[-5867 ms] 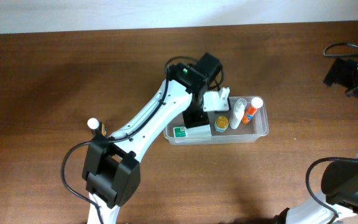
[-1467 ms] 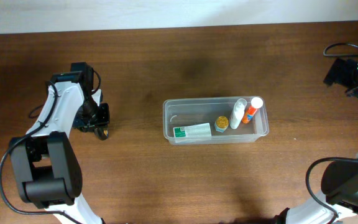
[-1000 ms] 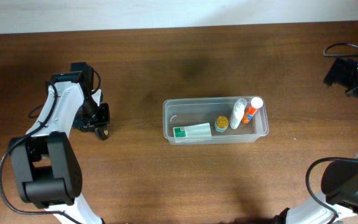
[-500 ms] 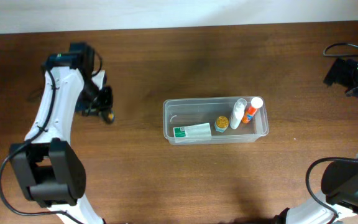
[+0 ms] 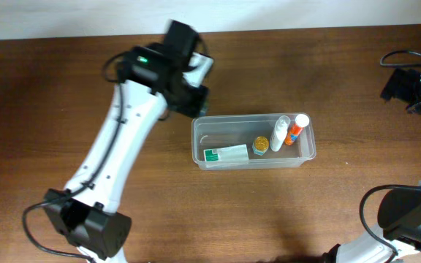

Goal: Pack container
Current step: 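Carry the dark bottle into the container and lower it upright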

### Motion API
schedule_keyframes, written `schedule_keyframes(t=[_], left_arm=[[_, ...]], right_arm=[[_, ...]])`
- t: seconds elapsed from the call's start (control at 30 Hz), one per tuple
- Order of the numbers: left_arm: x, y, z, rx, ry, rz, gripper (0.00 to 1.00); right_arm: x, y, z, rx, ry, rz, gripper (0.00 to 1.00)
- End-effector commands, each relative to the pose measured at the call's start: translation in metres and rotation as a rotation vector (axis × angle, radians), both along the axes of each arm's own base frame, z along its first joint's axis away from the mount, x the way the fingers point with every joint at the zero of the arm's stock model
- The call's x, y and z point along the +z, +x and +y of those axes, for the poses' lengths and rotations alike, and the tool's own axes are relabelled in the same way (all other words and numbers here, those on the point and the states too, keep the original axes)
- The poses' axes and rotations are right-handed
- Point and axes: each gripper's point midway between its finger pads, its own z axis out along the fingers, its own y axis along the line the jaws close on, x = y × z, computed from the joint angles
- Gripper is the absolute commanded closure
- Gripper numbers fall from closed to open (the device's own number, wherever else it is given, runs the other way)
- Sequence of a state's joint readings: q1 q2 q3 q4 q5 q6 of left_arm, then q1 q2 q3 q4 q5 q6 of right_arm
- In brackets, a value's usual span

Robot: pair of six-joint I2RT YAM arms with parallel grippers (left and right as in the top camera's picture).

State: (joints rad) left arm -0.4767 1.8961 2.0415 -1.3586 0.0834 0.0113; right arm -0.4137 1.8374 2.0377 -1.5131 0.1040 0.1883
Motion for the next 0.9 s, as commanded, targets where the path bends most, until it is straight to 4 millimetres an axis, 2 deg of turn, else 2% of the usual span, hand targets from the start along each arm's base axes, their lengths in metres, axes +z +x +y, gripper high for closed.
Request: schedule_keyframes(t=[0.0, 0.23, 0.4, 0.87], left_arm=[[0.02, -0.011, -0.03, -0.185, -0.001, -0.1, 0.86], [0.021, -0.016, -0.068, -0.402, 0.014, -0.193, 0.85], [0.009, -0.022, -0.088, -0.538, -0.003, -0.186, 0.85], [-0.066, -0.011, -0.105, -0.704, 0.079, -0.083, 0.85]], right_arm=[[-0.002, 0.0, -0.002, -0.016, 0.006, 0.002, 0.02], [-0.002, 0.0, -0.002, -0.016, 0.006, 0.002, 0.02], [-0.002, 0.0, -0.002, -0.016, 0.006, 0.002, 0.02], [-0.002, 0.0, -0.002, -0.016, 0.006, 0.002, 0.02]])
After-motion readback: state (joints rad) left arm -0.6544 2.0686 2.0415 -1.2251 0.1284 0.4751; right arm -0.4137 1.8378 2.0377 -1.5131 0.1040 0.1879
